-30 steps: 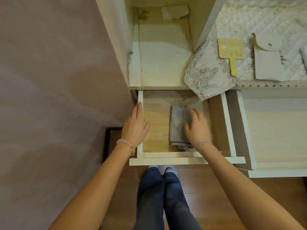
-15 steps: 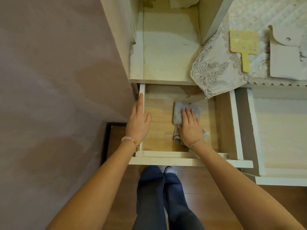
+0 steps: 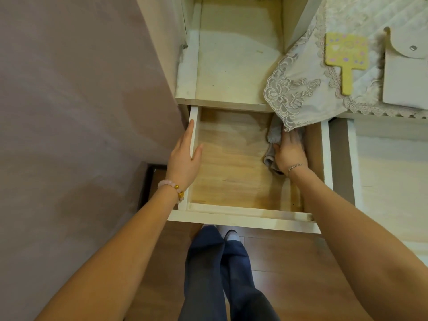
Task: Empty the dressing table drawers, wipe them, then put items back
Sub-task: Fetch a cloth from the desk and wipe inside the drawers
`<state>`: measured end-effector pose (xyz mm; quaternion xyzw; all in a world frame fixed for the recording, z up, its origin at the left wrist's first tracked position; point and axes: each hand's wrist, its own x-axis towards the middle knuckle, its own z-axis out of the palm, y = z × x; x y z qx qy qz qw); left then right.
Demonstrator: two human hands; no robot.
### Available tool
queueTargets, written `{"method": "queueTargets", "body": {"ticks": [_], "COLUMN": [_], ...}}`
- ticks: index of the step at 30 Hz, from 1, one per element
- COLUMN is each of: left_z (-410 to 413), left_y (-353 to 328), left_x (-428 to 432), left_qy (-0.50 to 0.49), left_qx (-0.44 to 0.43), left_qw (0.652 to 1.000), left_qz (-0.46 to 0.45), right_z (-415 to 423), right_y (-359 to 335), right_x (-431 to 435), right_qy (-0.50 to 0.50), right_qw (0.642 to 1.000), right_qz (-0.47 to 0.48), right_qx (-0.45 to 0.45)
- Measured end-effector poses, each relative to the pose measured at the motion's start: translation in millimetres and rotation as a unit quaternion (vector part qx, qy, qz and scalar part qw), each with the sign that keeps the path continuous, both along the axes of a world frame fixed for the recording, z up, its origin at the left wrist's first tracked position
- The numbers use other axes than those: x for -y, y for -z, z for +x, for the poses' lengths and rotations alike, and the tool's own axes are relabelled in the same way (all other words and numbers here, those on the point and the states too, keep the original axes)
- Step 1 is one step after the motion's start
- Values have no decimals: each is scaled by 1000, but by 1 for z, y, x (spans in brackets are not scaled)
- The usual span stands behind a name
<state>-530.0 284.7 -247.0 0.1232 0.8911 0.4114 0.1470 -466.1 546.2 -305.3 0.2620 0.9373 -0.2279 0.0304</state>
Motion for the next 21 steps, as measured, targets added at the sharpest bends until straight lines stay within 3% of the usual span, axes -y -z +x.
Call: {"method": "queueTargets", "body": {"ticks": [9, 21], "left_z": [0, 2], "left_y": [1, 3], "left_x": [-1, -1], "left_qy": [-13, -14], "left_qx": [-10, -22], "left_qw": [1000, 1000], "left_qz": [-8, -3], "right_z": [-24, -94], "right_y": [-3, 6], "right_x": [9, 120], "right_qy": [7, -231], "right_qw": [999, 973], "right_qz": [34, 0], "right_qx": [8, -28]}}
